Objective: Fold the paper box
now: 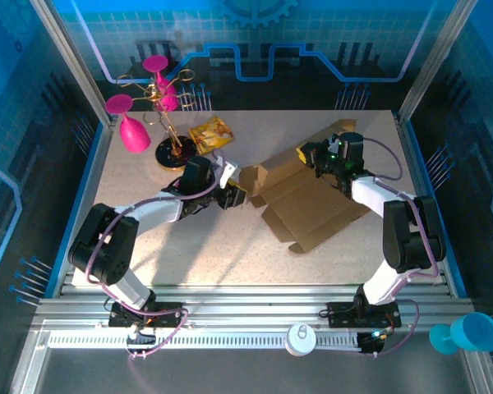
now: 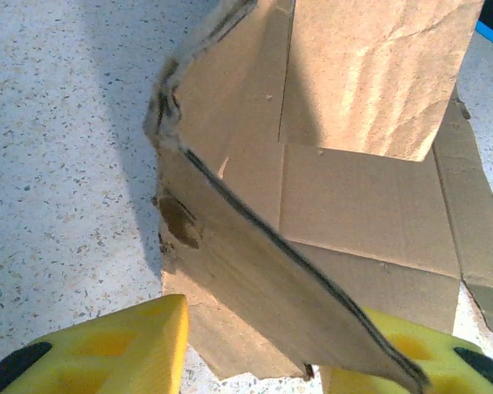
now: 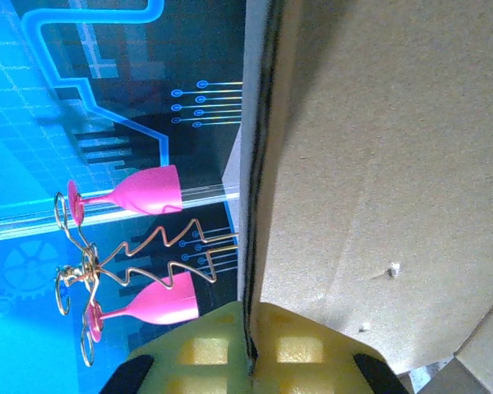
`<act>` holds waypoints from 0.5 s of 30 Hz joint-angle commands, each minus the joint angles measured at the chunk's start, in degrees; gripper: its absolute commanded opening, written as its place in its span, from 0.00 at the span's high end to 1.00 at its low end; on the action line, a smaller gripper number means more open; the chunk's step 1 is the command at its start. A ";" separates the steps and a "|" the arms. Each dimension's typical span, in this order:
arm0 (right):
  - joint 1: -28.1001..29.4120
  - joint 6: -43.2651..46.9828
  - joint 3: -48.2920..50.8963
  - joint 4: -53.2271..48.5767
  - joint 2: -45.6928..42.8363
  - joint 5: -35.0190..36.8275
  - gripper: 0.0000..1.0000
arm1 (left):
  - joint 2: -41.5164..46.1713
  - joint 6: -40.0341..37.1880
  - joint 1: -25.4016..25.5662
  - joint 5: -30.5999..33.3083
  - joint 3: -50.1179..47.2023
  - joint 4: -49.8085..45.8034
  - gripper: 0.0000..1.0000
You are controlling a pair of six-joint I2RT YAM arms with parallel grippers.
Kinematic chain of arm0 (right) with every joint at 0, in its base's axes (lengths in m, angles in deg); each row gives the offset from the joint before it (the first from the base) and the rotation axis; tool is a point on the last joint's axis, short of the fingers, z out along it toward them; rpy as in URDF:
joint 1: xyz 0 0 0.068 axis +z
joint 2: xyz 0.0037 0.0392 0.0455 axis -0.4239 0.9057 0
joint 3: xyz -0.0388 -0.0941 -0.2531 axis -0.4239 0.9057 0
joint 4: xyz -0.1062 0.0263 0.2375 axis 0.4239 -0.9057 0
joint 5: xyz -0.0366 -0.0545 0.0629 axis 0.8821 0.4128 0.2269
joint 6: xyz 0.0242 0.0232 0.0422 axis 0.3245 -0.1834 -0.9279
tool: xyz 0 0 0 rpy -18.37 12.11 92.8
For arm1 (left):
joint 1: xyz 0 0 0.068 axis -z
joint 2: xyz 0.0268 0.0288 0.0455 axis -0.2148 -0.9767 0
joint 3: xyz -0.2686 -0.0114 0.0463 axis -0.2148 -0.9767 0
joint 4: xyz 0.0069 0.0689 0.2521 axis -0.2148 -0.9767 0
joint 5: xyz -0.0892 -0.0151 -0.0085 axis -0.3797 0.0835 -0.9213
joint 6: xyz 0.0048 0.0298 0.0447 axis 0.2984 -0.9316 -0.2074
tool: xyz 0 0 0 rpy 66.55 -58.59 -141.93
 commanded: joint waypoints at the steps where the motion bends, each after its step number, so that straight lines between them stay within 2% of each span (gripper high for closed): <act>1: -0.87 1.36 -1.76 -0.99 0.83 -1.54 1.00 | 2.92 -2.17 -0.93 -6.42 1.39 -1.29 0.60; 2: -0.99 1.40 -1.76 -0.92 0.95 -1.61 1.00 | 3.60 -2.90 -1.31 -8.51 1.41 -2.36 0.62; 3: -1.07 1.25 -1.65 -0.78 1.04 -1.65 1.00 | 4.39 -4.36 -1.90 -12.74 1.04 -2.82 0.68; 5: -1.15 1.12 -1.78 -0.55 1.09 -1.64 1.00 | 6.76 -5.66 -2.43 -17.06 -0.15 -4.04 0.71; 9: -1.15 1.15 -2.23 -0.81 1.38 -1.47 1.00 | 10.97 -6.71 -2.49 -20.68 -0.98 -10.77 0.62; 11: -1.12 1.01 -2.32 -0.52 1.53 -1.21 1.00 | 13.27 -6.03 -2.51 -18.47 -2.47 -10.97 0.62; 12: -1.14 0.84 -2.36 -0.15 1.75 -1.16 1.00 | 14.81 -4.73 -2.73 -15.44 -4.35 -9.05 0.62; 15: -1.15 0.25 -1.97 1.01 2.06 -1.18 1.00 | 15.41 -1.46 -5.02 -7.22 -6.58 -6.90 0.71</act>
